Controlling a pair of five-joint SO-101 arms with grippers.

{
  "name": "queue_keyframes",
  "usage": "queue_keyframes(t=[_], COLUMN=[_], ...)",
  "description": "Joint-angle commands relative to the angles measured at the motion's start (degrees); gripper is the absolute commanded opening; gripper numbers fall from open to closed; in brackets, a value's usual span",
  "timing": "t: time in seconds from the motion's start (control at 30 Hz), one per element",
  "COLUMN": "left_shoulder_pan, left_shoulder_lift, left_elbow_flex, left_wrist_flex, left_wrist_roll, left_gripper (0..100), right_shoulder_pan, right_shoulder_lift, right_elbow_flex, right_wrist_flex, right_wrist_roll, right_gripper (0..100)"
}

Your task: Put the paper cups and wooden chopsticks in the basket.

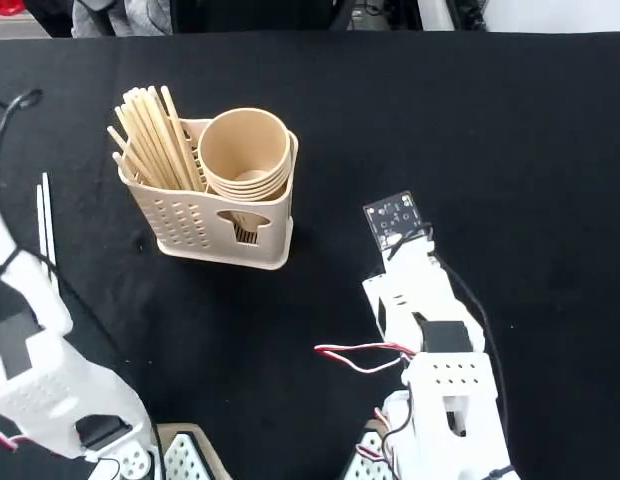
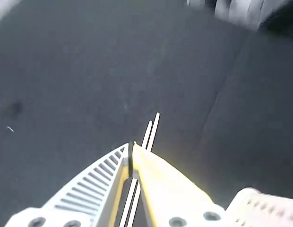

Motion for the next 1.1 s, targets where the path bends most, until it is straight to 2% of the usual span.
queue_keyframes(t=[0.0,0.17,0.3,0.5,0.57,0.67,0.7,0.73,0.83,1.07], left_shoulder_pan=[-0.66,-0.48,-1.19,-3.65,-3.21,-2.24,-2.24,-2.24,-3.3,-3.21], left_shoulder_lift=[2.55,13.63,23.65,37.71,42.29,48.62,50.46,52.13,55.74,57.23], left_elbow_flex=[13.67,23.52,19.91,7.25,2.68,-5.32,-8.22,-11.12,-20.7,-45.05], left_wrist_flex=[-11.16,-29.01,-31.38,-25.67,-22.51,-16.97,-15.3,-13.71,-9.14,6.68], left_wrist_roll=[-1.23,-7.21,-7.56,-7.91,-10.9,-14.07,-13.63,-11.78,-6.33,-6.15], left_gripper=[5,19,19,19,19,4,2,4,3,3], right_shoulder_pan=[-0.62,-0.62,-0.62,-0.62,-0.62,-0.62,-0.62,-0.62,-0.53,-0.62], right_shoulder_lift=[-1.19,-1.19,-1.19,-1.19,-1.19,-1.19,-1.19,-1.19,-1.19,-1.19], right_elbow_flex=[-0.48,-0.48,-0.48,-0.48,-0.48,-0.48,-0.48,-0.48,-0.4,-0.4], right_wrist_flex=[-0.62,-0.62,-0.62,-0.62,-0.62,-0.7,-0.7,-0.7,-0.7,-0.79], right_wrist_roll=[0.35,0.35,0.35,0.35,0.35,0.35,0.35,0.35,0.35,0.35], right_gripper=[1.5,1.5,1.5,1.5,1.5,1.5,1.5,1.5,1.5,1.5])
